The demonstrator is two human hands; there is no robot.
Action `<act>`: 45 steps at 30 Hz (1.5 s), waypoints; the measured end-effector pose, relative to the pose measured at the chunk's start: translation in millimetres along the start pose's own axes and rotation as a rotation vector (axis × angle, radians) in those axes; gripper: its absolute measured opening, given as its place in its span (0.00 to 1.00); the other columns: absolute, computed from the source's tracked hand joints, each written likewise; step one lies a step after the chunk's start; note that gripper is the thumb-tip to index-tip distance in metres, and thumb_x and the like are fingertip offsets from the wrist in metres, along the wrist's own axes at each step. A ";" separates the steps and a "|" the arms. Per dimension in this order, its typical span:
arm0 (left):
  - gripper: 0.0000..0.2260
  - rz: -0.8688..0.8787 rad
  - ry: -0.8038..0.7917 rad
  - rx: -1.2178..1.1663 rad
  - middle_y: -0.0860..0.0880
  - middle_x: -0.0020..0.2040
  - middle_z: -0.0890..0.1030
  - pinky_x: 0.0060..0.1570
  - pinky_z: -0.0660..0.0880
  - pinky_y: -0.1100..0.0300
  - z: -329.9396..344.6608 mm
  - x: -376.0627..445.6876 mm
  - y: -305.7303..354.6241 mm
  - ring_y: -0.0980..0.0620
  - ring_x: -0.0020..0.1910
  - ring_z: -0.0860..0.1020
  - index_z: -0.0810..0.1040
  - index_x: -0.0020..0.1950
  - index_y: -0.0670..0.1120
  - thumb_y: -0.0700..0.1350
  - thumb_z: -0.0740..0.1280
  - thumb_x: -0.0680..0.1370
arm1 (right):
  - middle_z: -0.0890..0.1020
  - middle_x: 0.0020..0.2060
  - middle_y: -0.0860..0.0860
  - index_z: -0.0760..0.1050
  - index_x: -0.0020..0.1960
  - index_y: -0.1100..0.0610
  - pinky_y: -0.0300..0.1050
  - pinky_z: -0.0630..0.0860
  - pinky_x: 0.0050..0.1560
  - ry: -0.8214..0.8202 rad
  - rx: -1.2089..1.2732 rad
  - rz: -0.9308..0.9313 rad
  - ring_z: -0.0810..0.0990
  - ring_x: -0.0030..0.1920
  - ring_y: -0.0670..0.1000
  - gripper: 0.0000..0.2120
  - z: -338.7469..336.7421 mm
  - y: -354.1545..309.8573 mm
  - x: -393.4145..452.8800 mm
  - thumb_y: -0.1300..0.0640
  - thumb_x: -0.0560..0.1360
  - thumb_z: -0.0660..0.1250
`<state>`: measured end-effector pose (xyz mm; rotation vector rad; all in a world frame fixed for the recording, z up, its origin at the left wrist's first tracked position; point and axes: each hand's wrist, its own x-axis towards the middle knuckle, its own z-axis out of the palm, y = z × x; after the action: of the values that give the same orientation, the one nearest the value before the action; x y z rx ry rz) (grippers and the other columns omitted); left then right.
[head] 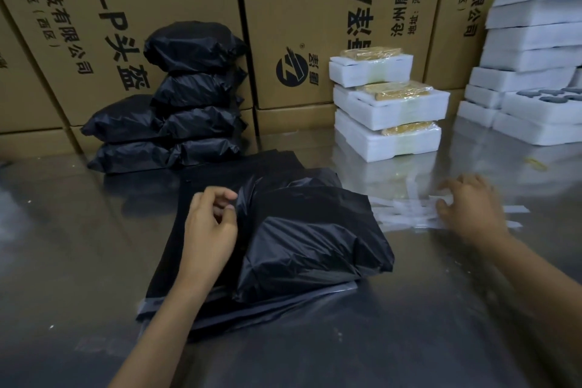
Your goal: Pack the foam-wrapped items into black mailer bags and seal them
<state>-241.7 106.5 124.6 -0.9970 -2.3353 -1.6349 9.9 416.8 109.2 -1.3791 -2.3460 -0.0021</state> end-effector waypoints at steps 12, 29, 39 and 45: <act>0.25 -0.127 -0.467 0.061 0.55 0.81 0.51 0.77 0.49 0.44 34.5 31.5 55.1 0.51 0.80 0.44 0.64 0.74 0.62 0.53 0.68 0.79 | 0.76 0.67 0.53 0.75 0.69 0.50 0.60 0.61 0.70 0.114 0.396 -0.273 0.68 0.71 0.57 0.18 -78.6 -131.7 -12.5 0.49 0.80 0.63; 0.45 -0.379 -0.303 -0.266 0.57 0.80 0.35 0.75 0.36 0.43 52.7 22.8 10.8 0.53 0.76 0.29 0.50 0.77 0.68 0.58 0.75 0.69 | 0.71 0.68 0.45 0.52 0.80 0.37 0.44 0.75 0.55 -0.763 1.312 0.067 0.76 0.59 0.46 0.59 10.0 -163.7 -30.1 0.39 0.56 0.79; 0.51 -0.436 -0.425 -0.648 0.67 0.62 0.70 0.41 0.76 0.69 44.7 17.2 5.4 0.66 0.55 0.75 0.57 0.75 0.72 0.61 0.81 0.57 | 0.74 0.58 0.35 0.58 0.77 0.34 0.41 0.76 0.51 -0.749 1.400 0.060 0.79 0.58 0.42 0.55 25.2 -158.0 -25.4 0.37 0.55 0.80; 0.48 -0.412 -0.363 -0.783 0.65 0.58 0.74 0.36 0.77 0.71 52.3 16.5 4.0 0.67 0.46 0.81 0.62 0.73 0.69 0.55 0.80 0.57 | 0.72 0.57 0.39 0.57 0.80 0.46 0.25 0.73 0.37 -0.669 1.377 0.043 0.78 0.43 0.31 0.44 37.6 -166.8 -10.9 0.54 0.70 0.76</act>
<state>-238.5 160.3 113.8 -1.0202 -2.2171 -2.8822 -138.1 330.7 105.3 -0.6805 -1.8452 1.8938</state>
